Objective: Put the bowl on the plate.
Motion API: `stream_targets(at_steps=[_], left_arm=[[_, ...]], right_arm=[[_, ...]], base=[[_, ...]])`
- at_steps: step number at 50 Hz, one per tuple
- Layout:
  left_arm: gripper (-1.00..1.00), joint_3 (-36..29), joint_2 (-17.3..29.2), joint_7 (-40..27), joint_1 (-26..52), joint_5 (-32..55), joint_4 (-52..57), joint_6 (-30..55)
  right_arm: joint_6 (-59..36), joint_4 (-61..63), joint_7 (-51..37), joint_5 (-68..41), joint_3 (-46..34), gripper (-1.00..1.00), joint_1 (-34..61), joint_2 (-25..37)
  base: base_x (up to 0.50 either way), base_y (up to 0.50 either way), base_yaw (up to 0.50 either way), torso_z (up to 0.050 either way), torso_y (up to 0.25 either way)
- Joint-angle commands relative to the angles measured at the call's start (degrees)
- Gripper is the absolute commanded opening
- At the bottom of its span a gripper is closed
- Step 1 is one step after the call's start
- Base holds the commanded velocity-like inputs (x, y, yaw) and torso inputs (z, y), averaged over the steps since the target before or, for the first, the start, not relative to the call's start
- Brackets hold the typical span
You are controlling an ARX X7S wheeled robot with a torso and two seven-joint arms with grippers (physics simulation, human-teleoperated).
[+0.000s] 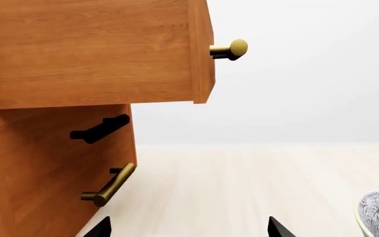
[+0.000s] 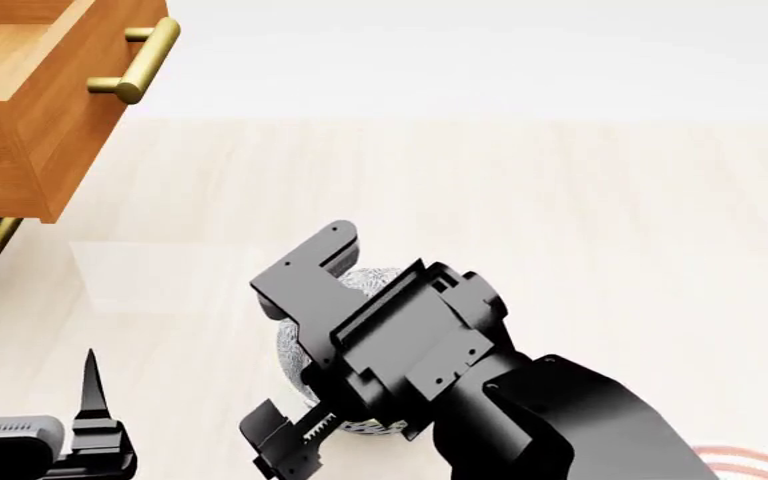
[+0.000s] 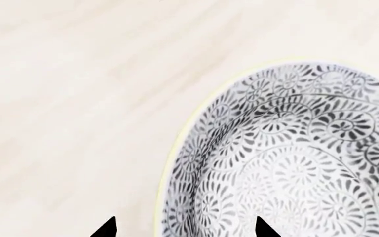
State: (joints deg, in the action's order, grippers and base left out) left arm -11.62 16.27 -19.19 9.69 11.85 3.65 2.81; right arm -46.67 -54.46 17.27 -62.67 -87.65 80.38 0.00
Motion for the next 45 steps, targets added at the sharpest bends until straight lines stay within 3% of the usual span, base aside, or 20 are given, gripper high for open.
stream_targets(at_steps=[1,31,45], left_arm=[[1.00,-0.2,0.1,-0.2,0.0,0.1,0.0,-0.1],[1.00,-0.7,0.7,-0.9,-0.2,0.5,1.8,0.7],[1.00,-0.8,1.1,-1.2,-0.3,0.9,2.7,1.1]], right_arm=[[0.4,0.2,0.5,0.9,0.1,-1.00,-0.1,0.0],[1.6,-2.7,0.9,7.5,0.2,-1.00,2.8,0.1],[-6.6,19.2,-13.2,2.5,4.8,-1.00,9.5,13.2]], base=[[0.00,0.00,0.00,0.000,0.000],[0.00,0.00,0.00,0.000,0.000],[0.00,0.00,0.00,0.000,0.000]])
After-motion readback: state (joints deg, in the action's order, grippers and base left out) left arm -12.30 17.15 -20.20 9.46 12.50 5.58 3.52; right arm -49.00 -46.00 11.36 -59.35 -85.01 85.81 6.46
